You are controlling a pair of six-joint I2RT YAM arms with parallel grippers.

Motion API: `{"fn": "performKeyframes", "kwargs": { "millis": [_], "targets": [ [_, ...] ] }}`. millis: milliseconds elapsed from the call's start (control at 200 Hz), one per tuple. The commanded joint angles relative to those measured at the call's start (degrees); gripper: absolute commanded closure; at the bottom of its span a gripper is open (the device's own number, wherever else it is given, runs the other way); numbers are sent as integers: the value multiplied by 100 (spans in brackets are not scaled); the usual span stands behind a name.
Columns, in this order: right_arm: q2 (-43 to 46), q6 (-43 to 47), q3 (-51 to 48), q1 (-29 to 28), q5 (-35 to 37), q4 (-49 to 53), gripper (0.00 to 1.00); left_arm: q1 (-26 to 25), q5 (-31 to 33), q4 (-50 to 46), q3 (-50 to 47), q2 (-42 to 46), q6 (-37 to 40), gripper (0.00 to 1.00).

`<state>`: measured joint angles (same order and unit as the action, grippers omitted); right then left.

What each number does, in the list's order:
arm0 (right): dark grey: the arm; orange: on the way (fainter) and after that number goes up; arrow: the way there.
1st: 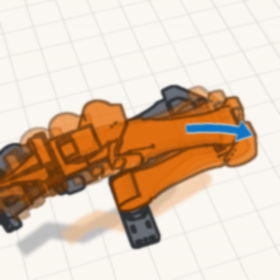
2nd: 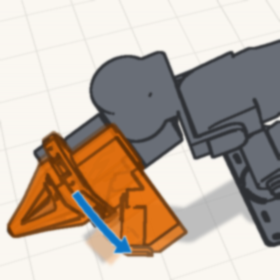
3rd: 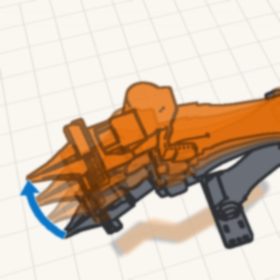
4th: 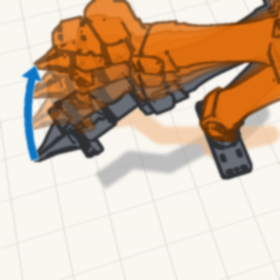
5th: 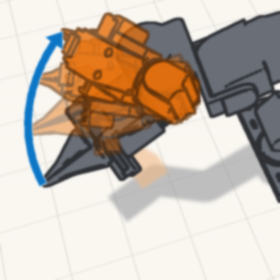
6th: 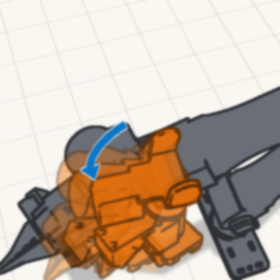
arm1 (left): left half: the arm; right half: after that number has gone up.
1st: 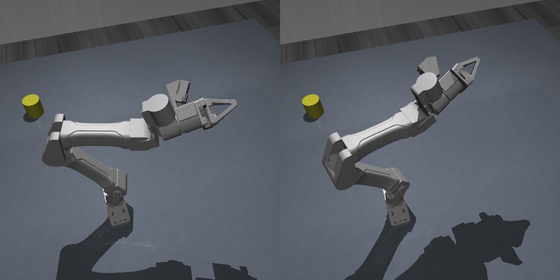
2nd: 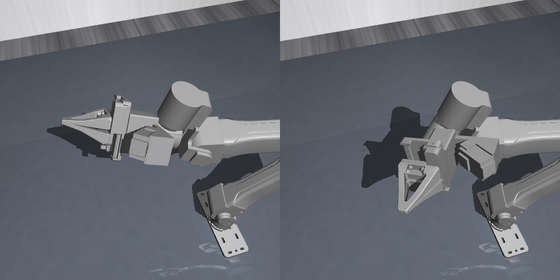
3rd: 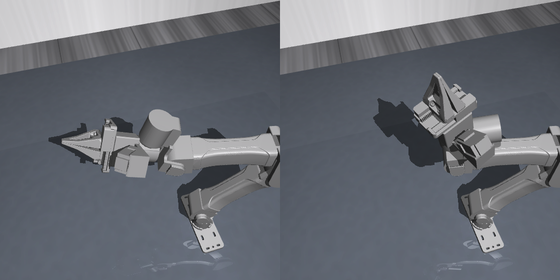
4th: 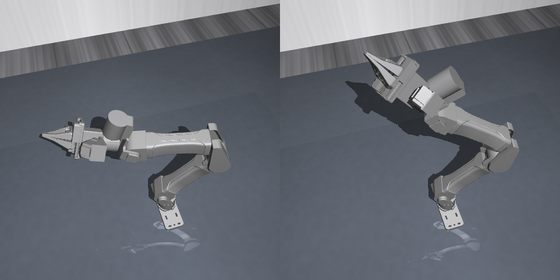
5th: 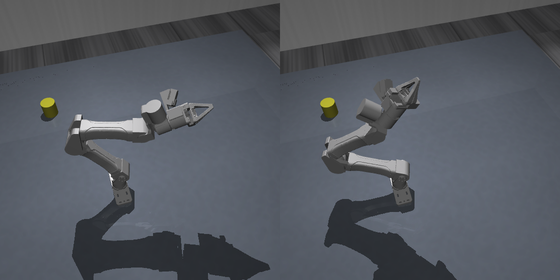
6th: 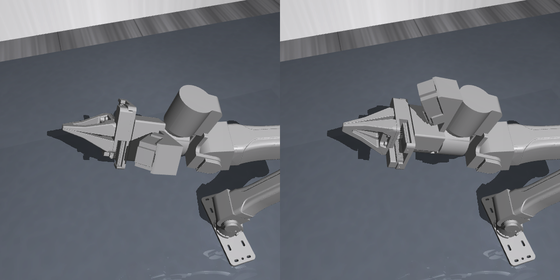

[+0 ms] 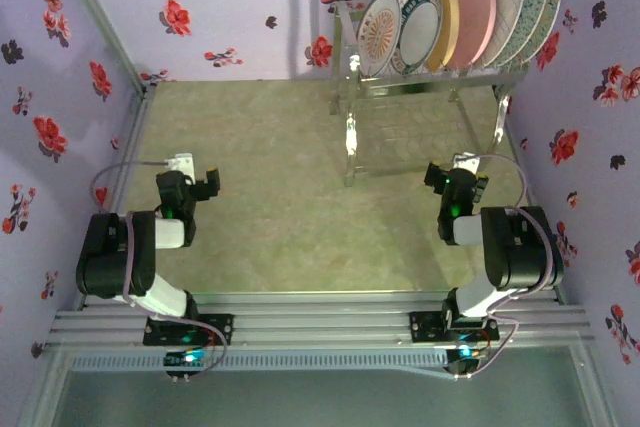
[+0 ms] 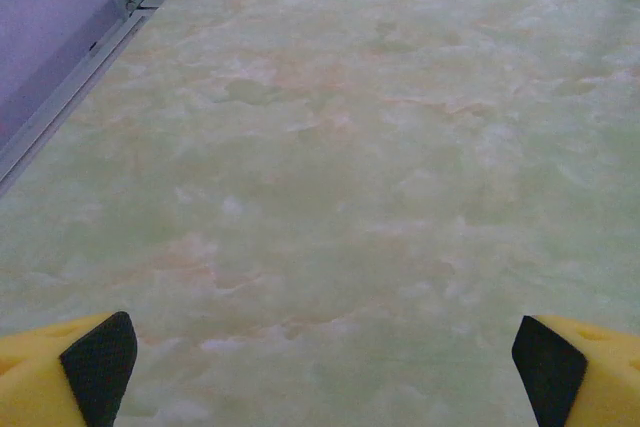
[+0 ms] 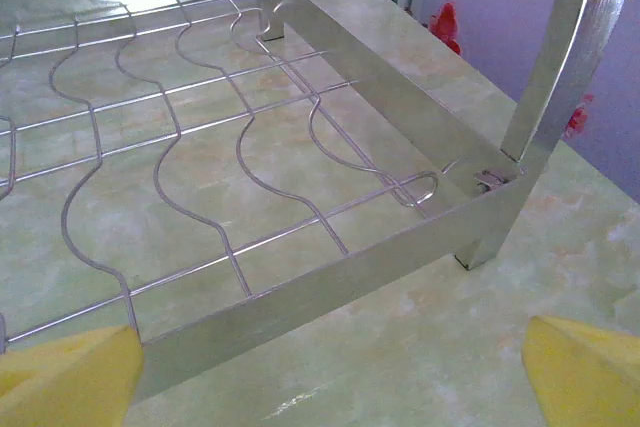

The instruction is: Unload the plates from the dish rack

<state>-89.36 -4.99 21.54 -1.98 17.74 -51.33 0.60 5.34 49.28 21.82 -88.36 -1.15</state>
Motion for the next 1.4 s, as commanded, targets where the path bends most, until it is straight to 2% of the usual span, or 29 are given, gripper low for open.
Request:
{"fn": "performKeyframes", "kwargs": {
  "millis": [0,880,960,1025,1135,1180,1260,1305,1350,1395],
  "targets": [
    [23,-72,16,-33,-104,-24,1,10,105,194,28,15,-27,0],
    [98,-55,-127,-39,-97,-251,1,1,99,241,14,18,-32,0],
    [658,-55,-473,-76,105,-364,1,-46,282,598,-243,209,-32,0],
    [1255,-8,-614,-291,914,-222,1,-161,671,426,-342,646,-22,0],
    [2514,221,-343,-496,1728,860,1,-415,1116,-356,-294,1615,114,0],
    [2937,304,-72,-514,2128,1310,1,-468,1293,-403,-274,2009,-117,0],
    [3584,440,916,-497,2671,2336,1,-632,1562,-1043,165,2678,-407,0],
    [3766,367,1942,-499,2984,3228,1,-721,1838,-1668,656,2972,-657,0],
    [3800,-215,3269,-458,2878,4876,1,-775,2081,-2493,1320,3166,-1169,0],
    [3650,-773,4638,-339,2414,6492,1,-764,2107,-4207,2261,3234,-2180,0]
  ]
}}
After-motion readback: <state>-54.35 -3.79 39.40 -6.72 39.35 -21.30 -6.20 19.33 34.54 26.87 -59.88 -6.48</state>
